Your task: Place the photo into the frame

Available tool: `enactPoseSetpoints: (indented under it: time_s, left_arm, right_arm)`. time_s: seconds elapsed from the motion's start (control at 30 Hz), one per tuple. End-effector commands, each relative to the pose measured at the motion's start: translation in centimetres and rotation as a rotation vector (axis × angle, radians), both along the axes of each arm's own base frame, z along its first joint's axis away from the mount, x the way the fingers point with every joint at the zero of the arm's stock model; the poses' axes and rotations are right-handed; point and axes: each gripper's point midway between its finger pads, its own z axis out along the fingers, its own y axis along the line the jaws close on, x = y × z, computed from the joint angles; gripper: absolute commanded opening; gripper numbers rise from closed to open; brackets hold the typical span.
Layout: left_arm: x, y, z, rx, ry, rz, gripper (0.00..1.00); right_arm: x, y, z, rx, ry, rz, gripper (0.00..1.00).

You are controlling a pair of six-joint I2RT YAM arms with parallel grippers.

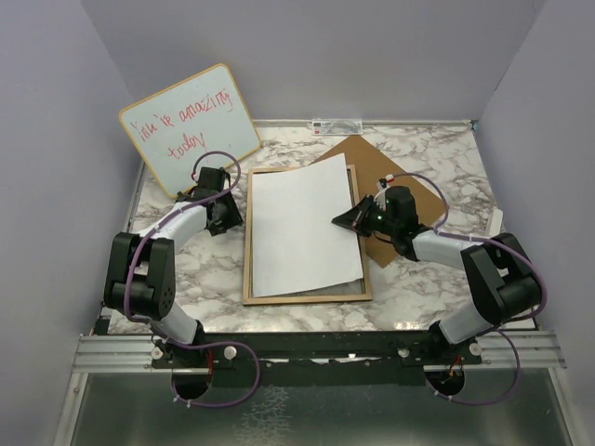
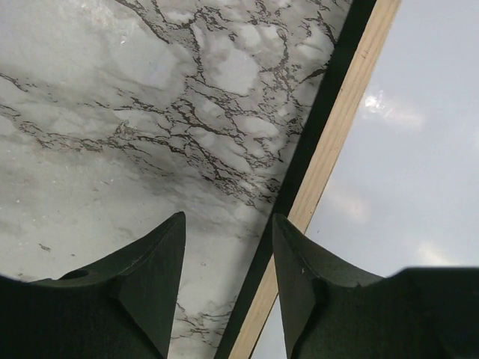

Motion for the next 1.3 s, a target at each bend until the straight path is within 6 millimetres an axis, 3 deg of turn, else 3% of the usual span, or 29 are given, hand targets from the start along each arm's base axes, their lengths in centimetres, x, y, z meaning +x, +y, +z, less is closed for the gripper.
enactPoseSetpoints:
  time_s: [0.0, 0.3, 0.47, 0.67, 0.73, 0.83, 0.93, 1.07, 1.27]
  left_arm:
    - [1.2, -0.2, 0.4, -0.009, -0.029, -0.016, 0.52]
    - [1.2, -0.7, 0.1, -0.030, -0.020, -0.038, 0.52]
    - [1.1, -0.9, 0.1, -0.037, -0.018, -0.043, 0.52]
    - [1.1, -0.9, 0.4, -0.038, -0.024, -0.043, 0.53]
    - [1.1, -0.9, 0.4, -0.039, -0.026, -0.044, 0.53]
    - [1.2, -0.9, 0.6, -0.037, -0.030, -0.044, 0.53]
    - [1.3, -0.8, 0.9, -0.029, -0.035, -0.046, 0.54]
    - [1.8, -0.7, 1.8, -0.024, -0.050, -0.049, 0.57]
    - [2.7, -0.7, 3.0, -0.020, -0.077, -0.050, 0.62]
  right_arm:
    - [0.5, -2.1, -1.7, -0.132, -0.010, -0.081, 0.01]
    - [0.6, -1.5, -3.5, -0.161, 0.003, -0.019, 0.01]
    - [0.8, -0.1, -3.8, -0.117, 0.003, 0.047, 0.01]
    - [0.9, 0.0, -4.2, -0.113, 0.017, 0.047, 0.03]
    - [0.8, 0.0, -4.3, -0.116, 0.023, 0.043, 0.15]
    - [0.8, -0.5, -4.1, -0.141, 0.020, 0.028, 0.43]
    - [1.0, -1.5, -3.6, -0.199, -0.003, -0.004, 0.60]
    - [1.4, -2.9, -2.0, -0.274, -0.036, -0.049, 0.73]
    - [1.5, -6.4, -0.9, -0.459, -0.018, -0.145, 0.75]
